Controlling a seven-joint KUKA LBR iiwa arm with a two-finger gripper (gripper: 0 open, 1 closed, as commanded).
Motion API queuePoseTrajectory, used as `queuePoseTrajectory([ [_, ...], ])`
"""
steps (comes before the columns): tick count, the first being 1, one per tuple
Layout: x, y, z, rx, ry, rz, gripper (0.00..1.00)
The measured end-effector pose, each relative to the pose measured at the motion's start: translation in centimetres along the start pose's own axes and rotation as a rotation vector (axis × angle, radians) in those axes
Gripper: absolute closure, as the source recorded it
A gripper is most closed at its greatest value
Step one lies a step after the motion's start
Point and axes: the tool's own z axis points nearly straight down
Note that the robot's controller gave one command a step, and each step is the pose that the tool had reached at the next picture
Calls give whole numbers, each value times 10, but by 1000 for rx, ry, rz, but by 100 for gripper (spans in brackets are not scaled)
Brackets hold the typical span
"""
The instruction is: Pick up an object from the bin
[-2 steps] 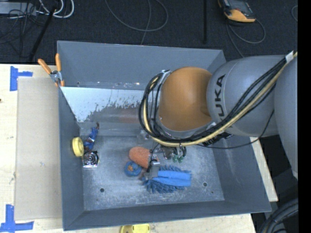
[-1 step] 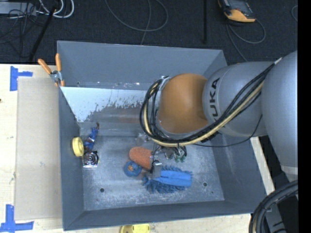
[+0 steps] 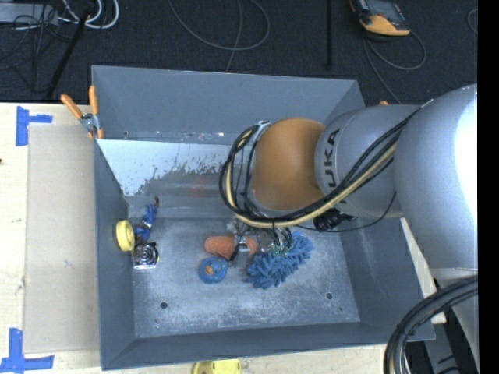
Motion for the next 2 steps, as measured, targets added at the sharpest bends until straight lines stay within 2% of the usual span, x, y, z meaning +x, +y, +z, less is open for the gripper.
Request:
queuePoseTrajectory([
  [1,0,0,0,0,0,1,100],
  [2,-30,-2,-105,1,1,20,100],
])
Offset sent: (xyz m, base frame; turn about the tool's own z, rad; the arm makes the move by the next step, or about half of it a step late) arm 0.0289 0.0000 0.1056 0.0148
